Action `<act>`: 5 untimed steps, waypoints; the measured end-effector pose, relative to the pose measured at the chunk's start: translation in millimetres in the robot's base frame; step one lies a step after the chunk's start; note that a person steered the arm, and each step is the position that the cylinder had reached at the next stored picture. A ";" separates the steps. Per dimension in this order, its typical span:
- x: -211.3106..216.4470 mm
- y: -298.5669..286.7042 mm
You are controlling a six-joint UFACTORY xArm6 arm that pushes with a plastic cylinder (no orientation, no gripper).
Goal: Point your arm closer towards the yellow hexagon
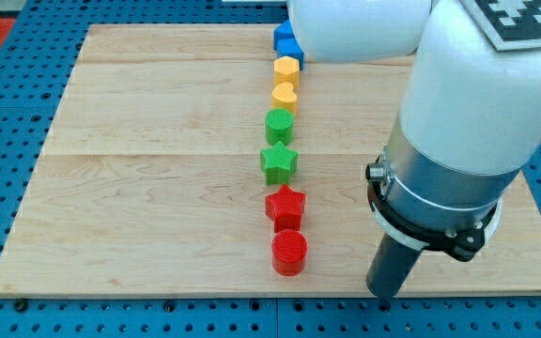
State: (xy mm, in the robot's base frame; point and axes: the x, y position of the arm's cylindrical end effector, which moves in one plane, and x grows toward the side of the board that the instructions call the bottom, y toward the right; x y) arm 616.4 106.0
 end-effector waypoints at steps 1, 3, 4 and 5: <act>0.2 0.0; -91.7 -5.4; -165.5 4.3; -226.5 6.1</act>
State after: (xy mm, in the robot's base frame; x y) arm 389.9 112.0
